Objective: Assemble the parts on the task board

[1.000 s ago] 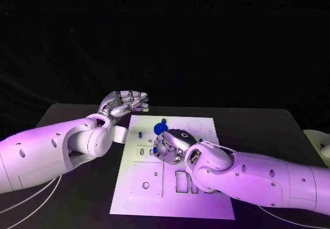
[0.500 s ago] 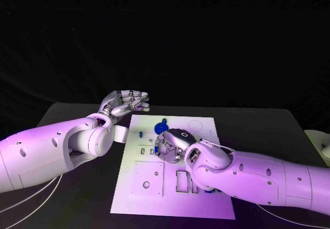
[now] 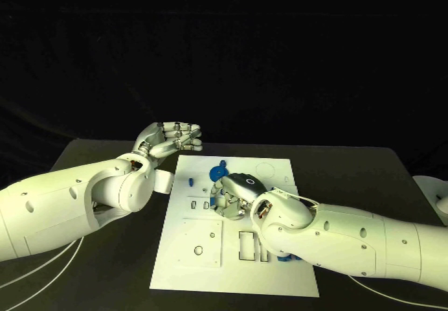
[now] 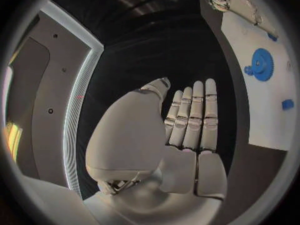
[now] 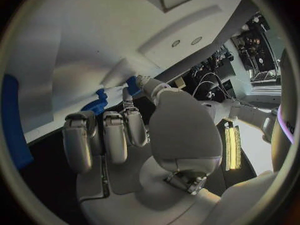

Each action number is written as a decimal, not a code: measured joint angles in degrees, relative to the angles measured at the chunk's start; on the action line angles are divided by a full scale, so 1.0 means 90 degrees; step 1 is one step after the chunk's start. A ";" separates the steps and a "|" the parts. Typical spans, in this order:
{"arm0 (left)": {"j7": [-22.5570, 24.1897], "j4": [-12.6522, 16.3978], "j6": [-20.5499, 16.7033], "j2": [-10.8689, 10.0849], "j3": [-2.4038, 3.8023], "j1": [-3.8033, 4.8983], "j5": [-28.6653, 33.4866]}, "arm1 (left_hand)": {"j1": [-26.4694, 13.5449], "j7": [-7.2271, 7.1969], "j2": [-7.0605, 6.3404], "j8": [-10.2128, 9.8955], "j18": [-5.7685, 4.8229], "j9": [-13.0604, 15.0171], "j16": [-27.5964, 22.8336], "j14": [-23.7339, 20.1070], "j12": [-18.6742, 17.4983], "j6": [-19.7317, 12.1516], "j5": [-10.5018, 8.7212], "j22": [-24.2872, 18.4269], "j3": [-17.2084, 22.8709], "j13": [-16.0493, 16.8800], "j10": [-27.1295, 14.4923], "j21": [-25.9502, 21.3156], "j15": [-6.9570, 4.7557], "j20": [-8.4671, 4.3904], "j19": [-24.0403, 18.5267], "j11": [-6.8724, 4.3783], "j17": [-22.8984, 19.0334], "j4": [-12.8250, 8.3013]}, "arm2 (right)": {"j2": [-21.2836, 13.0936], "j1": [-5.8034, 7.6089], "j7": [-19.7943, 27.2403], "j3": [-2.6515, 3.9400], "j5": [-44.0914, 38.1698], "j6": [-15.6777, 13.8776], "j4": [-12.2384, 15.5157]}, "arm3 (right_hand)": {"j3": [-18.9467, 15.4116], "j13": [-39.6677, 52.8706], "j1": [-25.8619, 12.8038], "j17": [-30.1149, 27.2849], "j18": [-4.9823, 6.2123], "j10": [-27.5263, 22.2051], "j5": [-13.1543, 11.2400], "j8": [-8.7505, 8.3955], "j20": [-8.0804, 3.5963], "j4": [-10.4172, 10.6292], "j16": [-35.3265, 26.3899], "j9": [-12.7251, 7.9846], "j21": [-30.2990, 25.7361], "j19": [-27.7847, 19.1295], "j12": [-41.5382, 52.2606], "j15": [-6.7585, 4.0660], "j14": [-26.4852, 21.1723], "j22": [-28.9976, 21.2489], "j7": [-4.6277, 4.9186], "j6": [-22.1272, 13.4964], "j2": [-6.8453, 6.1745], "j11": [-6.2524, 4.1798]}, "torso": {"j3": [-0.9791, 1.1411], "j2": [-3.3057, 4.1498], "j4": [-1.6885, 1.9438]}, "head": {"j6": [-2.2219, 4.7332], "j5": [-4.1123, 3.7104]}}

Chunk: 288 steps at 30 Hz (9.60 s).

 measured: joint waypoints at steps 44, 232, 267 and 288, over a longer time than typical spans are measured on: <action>-0.0025 -0.0005 0.0002 -0.0029 0.0000 0.0000 0.0004 | 0.0000 0.0000 0.0000 0.0000 0.0000 -0.0001 0.0000 -0.0023 -0.0022 0.0000 0.0000 0.0005 0.0000 0.0000 0.0000 0.0000 -0.0024 -0.0023 -0.0023 0.0000 0.0007 0.0000 | 0.0007 -0.0023 0.0080 -0.0028 -0.0024 0.0011 0.0008 | -0.0169 -0.0001 -0.0332 0.0003 0.0000 -0.0370 -0.0078 -0.0309 0.0095 0.0168 -0.0038 0.0092 -0.0202 0.0000 -0.0487 0.0127 -0.0012 0.0002 0.0264 -0.0627 -0.0333 0.0212 | 0.0003 0.0002 -0.0001 | -0.0034 -0.0029; -0.6036 -0.0449 0.3139 0.1013 -0.0396 0.0166 -0.6626 | -0.2282 -0.0988 -0.0352 0.3110 -0.0648 0.3311 0.7693 0.2947 0.7004 -0.0052 0.0635 0.6912 0.2591 0.6608 0.1813 0.6440 -0.1219 -0.1137 0.3141 -0.1173 0.6263 -0.0061 | -0.2658 0.0934 0.1949 0.0069 0.3718 -0.0757 0.0544 | -0.0867 -0.0208 0.0255 0.0001 0.0200 -0.0728 0.0437 -0.0375 0.0230 0.0641 -0.0358 -0.0091 -0.1090 -0.0047 -0.0767 0.0263 0.0012 0.0005 0.0378 -0.0920 -0.0117 0.0319 | 0.0115 -0.0357 -0.0087 | -0.0621 0.0310; -0.6054 -0.0538 0.3401 0.1060 -0.0402 0.0145 -0.6749 | -0.2381 -0.1003 -0.0419 0.3108 -0.0647 0.3442 0.7693 0.2946 0.7054 0.0028 0.0741 0.6957 0.2591 0.6646 0.1858 0.6461 -0.1218 -0.1160 0.3164 -0.1173 0.6263 -0.0061 | -0.2669 0.0913 0.1961 0.0069 0.3723 -0.0757 0.0547 | -0.0867 -0.0208 0.0255 0.0000 0.0200 -0.0728 0.0436 -0.0348 0.0230 0.0677 -0.0358 -0.0091 -0.1090 -0.0047 -0.0767 0.0263 0.0012 0.0002 0.0378 -0.0920 -0.0117 0.0319 | 0.0118 -0.0357 -0.0089 | -0.0652 0.0324; -0.6077 -0.0624 0.3516 0.1123 -0.0400 0.0148 -0.6749 | -0.3051 -0.1128 -0.0352 0.3154 -0.0747 0.3476 0.7778 0.2947 0.7268 0.0201 0.0688 0.6973 0.2881 0.6945 0.2086 0.6484 -0.1312 -0.1205 0.3255 -0.1309 0.6268 -0.0549 | -0.2688 0.0911 0.1972 0.0069 0.3727 -0.0761 0.0554 | -0.0867 -0.0220 0.0230 0.0005 0.0200 -0.0728 0.0436 -0.0349 0.0230 0.0677 -0.0384 -0.0092 -0.1121 -0.0047 -0.0767 0.0263 0.0012 0.0001 0.0378 -0.0920 -0.0142 0.0319 | 0.0125 -0.0360 -0.0089 | -0.0680 0.0308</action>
